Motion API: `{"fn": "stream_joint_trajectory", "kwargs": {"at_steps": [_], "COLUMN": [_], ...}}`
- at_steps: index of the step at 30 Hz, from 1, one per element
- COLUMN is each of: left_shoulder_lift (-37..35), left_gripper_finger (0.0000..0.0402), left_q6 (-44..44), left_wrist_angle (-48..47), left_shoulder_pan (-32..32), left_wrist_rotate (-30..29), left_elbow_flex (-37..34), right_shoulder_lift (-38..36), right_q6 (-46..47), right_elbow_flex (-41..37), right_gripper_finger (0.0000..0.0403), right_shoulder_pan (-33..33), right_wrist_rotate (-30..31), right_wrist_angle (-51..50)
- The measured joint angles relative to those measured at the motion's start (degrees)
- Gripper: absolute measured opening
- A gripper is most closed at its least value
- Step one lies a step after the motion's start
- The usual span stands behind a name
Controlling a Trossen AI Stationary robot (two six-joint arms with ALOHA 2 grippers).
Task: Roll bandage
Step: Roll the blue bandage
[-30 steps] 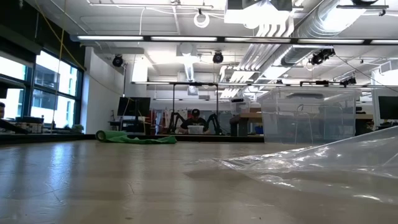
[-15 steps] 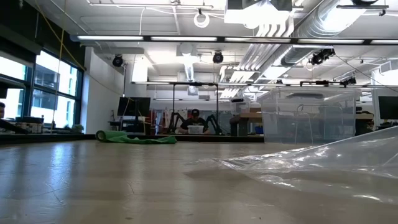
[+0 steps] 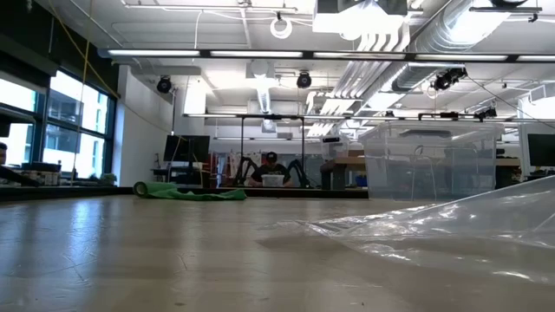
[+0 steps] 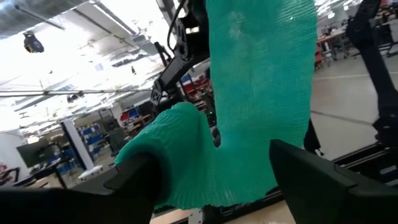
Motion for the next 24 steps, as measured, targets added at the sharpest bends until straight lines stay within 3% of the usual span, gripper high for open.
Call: {"fn": "stream_joint_trajectory", "kwargs": {"at_steps": [15, 24], "left_shoulder_lift": [-5.3, -4.9], "left_gripper_finger": [0.0285, 0.0285], "left_q6": [-2.2, 2.6], "left_wrist_angle": [-7.0, -11.0], "left_shoulder_pan": [-0.1, 0.0], "left_wrist_rotate": [-0.2, -7.2], "left_elbow_flex": [0.1, 0.1], "right_shoulder_lift": [0.0, 0.0], "right_q6": [-1.2, -5.8], "right_elbow_flex": [0.0, 0.0], "right_gripper_finger": [0.0000, 0.0000], "right_shoulder_pan": [-2.0, -4.2], "right_wrist_rotate": [4.7, 3.6], "right_wrist_angle": [0.4, 9.0]}}
